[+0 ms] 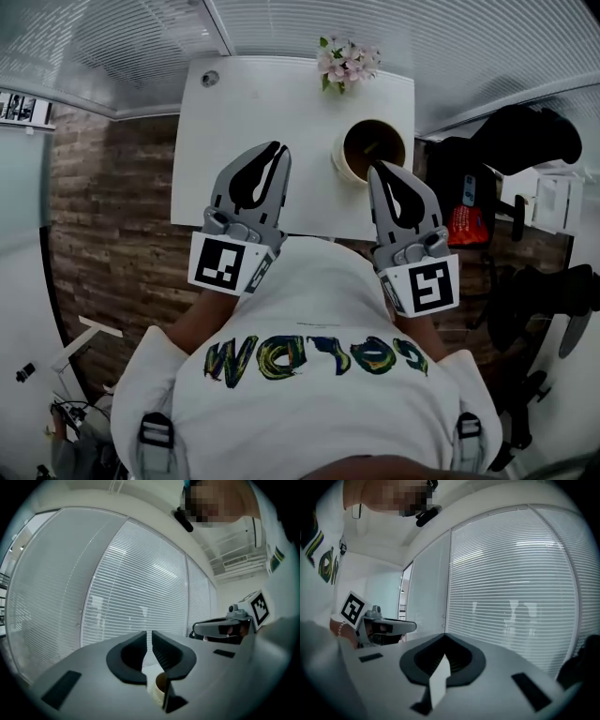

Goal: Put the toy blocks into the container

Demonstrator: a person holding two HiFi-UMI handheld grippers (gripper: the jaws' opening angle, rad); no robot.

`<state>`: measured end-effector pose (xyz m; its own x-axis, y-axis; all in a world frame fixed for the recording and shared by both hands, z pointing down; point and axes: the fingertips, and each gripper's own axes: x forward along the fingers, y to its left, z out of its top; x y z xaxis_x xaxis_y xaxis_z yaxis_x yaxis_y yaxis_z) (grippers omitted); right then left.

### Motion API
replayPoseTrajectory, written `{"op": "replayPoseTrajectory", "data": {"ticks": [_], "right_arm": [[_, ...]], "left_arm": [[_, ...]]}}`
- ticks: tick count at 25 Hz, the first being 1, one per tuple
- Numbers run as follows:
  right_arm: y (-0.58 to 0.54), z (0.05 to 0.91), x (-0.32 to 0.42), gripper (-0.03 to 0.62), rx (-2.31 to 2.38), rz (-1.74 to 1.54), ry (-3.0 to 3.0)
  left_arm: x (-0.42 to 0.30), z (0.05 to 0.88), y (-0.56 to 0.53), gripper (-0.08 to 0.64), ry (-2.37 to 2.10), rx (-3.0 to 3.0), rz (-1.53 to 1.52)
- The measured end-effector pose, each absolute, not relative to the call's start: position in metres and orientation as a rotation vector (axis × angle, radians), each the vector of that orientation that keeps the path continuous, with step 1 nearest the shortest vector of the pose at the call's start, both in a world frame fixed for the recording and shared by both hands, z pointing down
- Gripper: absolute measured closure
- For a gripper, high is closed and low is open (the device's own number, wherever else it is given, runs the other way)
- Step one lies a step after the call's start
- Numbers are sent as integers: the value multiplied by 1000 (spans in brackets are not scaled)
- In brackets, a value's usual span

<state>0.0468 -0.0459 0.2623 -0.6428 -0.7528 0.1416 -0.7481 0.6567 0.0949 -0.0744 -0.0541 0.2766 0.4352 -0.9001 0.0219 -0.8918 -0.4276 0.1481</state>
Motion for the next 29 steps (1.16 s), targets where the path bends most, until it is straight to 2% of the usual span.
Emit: {"op": "replayPoseTrajectory", "data": {"ticks": [29], "right_arm": [[-46,257,40,584,1248,-43,-2710]], "left_arm": [[-78,275,-51,515,-1584,2540,-94]]}}
